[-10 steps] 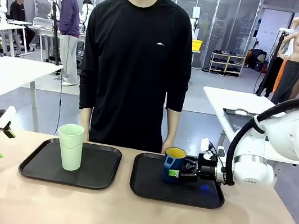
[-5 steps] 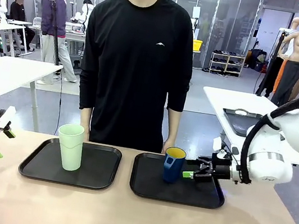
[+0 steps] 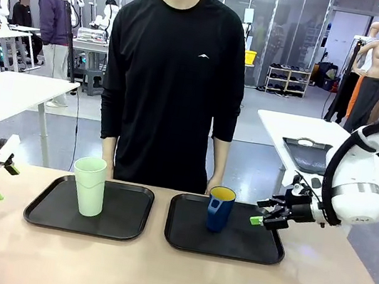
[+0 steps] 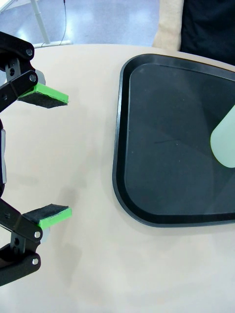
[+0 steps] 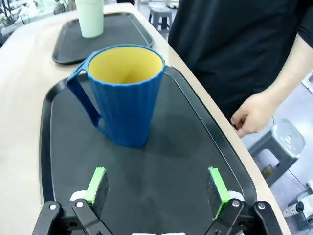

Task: Sort and store the cups by type.
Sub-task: Pick up the Handle plastic cup and place it into the empty Flat Tray.

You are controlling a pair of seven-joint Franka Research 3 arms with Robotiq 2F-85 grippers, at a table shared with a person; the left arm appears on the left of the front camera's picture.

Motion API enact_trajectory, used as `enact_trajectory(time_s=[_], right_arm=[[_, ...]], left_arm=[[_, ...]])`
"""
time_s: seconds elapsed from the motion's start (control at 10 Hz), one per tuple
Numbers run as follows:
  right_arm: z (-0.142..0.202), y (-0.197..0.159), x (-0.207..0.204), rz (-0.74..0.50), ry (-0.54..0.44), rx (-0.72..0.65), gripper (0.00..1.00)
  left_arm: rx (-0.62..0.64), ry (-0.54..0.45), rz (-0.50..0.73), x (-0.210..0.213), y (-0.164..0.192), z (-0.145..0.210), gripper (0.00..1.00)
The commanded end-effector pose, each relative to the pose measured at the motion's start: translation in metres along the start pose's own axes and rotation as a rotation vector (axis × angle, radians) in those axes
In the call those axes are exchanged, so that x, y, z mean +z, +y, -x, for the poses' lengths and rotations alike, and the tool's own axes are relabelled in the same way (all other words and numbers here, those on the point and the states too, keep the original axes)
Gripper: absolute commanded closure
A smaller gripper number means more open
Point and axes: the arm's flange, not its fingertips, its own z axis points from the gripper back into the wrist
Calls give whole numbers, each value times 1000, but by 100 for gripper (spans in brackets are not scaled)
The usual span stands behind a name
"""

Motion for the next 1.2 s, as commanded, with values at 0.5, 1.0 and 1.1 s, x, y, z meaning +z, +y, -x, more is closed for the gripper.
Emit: enact_trajectory(time_s=[0.5, 1.0, 1.1], right_arm=[[2, -3, -4, -17, -31, -6, 0], [2, -3, -4, -17, -31, -6, 0], [2, -3, -4, -17, -31, -6, 0]], left_arm=[[-9, -17, -18, 0, -1, 0, 0], [-9, -17, -18, 0, -1, 0, 0], [-9, -17, -18, 0, -1, 0, 0]])
